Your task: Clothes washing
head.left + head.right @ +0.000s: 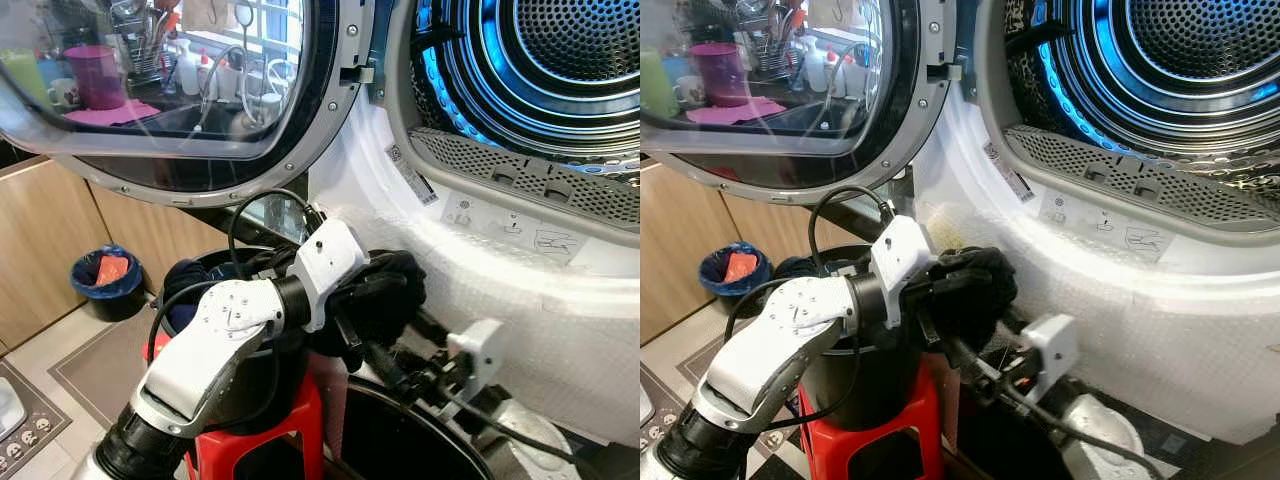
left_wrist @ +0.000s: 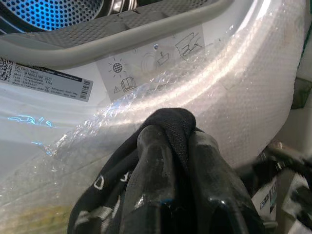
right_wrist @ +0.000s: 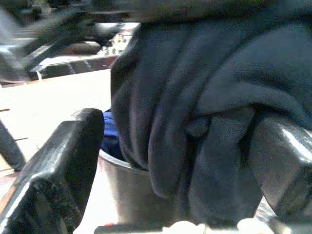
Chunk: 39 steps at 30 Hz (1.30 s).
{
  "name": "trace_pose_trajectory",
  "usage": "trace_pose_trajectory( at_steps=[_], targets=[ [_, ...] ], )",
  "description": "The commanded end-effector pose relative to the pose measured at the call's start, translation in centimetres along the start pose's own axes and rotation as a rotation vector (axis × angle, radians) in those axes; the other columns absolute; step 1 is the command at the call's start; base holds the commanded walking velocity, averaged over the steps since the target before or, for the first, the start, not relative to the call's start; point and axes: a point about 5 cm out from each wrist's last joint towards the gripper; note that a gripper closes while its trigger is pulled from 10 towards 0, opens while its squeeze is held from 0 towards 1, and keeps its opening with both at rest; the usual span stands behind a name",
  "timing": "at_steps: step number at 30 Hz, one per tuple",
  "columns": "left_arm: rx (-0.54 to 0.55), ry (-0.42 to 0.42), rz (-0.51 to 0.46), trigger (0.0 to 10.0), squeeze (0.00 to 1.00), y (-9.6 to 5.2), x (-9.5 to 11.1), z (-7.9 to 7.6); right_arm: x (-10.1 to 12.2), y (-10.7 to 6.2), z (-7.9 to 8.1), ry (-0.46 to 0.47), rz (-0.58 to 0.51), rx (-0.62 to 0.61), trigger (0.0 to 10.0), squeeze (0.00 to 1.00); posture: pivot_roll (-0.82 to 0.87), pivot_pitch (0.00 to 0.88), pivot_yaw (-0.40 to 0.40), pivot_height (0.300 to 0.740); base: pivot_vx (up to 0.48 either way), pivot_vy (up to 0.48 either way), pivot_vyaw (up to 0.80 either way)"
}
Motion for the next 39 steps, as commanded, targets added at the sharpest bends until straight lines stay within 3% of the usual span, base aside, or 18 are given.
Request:
trace_pose_trajectory(
  at_steps=[1, 6, 11, 17, 19, 22, 25, 29, 31, 35, 36, 37, 38, 39],
  targets=[
    [0.014, 0.025, -0.031, 10.0, 0.00, 0.9, 0.8, 0.4, 1.1, 0.9, 0.7, -0.039, -0.027, 0.033, 10.0, 0.00, 0.07, 0.023, -0.045, 0.740, 0.000, 0.000, 0.00],
    [0.154, 0.055, 0.038, 10.0, 0.00, 1.6, 0.1, 2.3, 1.4, 2.0, 1.0, -0.017, -0.031, 0.025, 10.0, 0.00, 0.07, 0.016, -0.043, 0.740, 0.000, 0.000, 0.00],
    [0.211, 0.089, 0.054, 10.0, 0.00, 1.6, 0.0, 2.8, 1.4, 2.8, 1.3, 0.032, -0.020, -0.030, 10.0, 0.00, 0.07, 0.016, -0.043, 0.740, 0.000, 0.000, 0.00],
    [0.225, 0.129, 0.063, 10.0, 0.00, 1.9, 0.1, 2.5, 1.5, 3.3, 1.0, 0.010, -0.013, -0.105, 10.0, 0.00, 0.07, 0.008, -0.046, 0.740, 0.000, 0.000, 0.00],
    [0.232, 0.093, 0.063, 10.0, 0.00, 2.2, 0.4, 2.5, 1.5, 3.4, 0.3, 0.011, -0.003, -0.162, 10.0, 0.00, 0.07, 0.008, -0.046, 0.740, 0.000, 0.000, 0.00],
    [0.275, 0.140, 0.106, 10.0, 0.00, 2.2, 0.4, 2.8, 1.2, 3.2, -0.4, 0.001, 0.020, -0.204, 10.0, 0.00, 0.08, 0.005, -0.044, 0.740, 0.000, 0.000, 0.00],
    [0.221, 0.245, 0.082, 10.0, 0.00, 2.8, 0.9, 2.1, 1.1, 3.3, -1.1, 0.022, 0.016, -0.280, 10.0, 0.00, 0.08, 0.010, -0.043, 0.740, 0.000, 0.000, 0.00],
    [0.216, 0.249, 0.110, 10.0, 0.00, 3.5, 0.9, 1.2, 1.0, 3.2, -2.6, 0.022, 0.030, -0.449, 10.0, 0.00, 0.08, 0.013, -0.039, 0.740, 0.000, 0.000, 0.00],
    [0.222, 0.252, 0.107, 10.0, 0.00, 3.6, 1.1, 1.2, 1.0, 3.1, -2.7, 0.006, 0.024, -0.451, 10.0, 0.00, 0.08, 0.017, -0.036, 0.740, 0.000, 0.000, 0.00],
    [0.245, 0.251, 0.111, 10.0, 0.00, 3.8, 1.0, 1.2, 1.1, 2.9, -3.3, 0.118, -0.012, -0.521, 10.0, 0.00, 0.08, 0.020, -0.034, 0.740, 0.000, 0.000, 0.00],
    [0.253, 0.240, 0.108, 10.0, 0.00, 3.8, 1.1, 1.2, 1.3, 3.1, -3.0, 0.154, -0.033, -0.486, 9.1, 0.00, 0.08, 0.023, -0.031, 0.740, 0.000, 0.000, 0.00],
    [0.256, 0.239, 0.107, 10.0, 0.00, 3.8, 1.1, 1.2, 1.4, 3.2, -2.8, 0.169, -0.039, -0.459, 9.1, 0.00, 0.08, 0.023, -0.031, 0.740, 0.000, 0.000, 0.00],
    [0.263, 0.240, 0.104, 10.0, 0.00, 3.9, 1.1, 1.2, 1.7, 3.3, -2.5, 0.188, -0.069, -0.442, 4.0, 0.00, 0.08, 0.023, -0.031, 0.740, 0.000, 0.000, 0.00],
    [0.269, 0.239, 0.102, 10.0, 0.00, 3.9, 1.1, 1.2, 1.8, 3.4, -2.4, 0.188, -0.077, -0.428, 0.0, 0.00, 0.08, 0.028, -0.030, 0.740, 0.000, 0.000, 0.00]
  ],
)
Point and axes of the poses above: a point about 5 cm out from each wrist's last joint towards the gripper, its own y axis pointing out of the wrist towards the gripper, its own x axis along the axis of the wrist's last joint, z = x × y, and after that the axes turned 11 degrees about y, right-handed
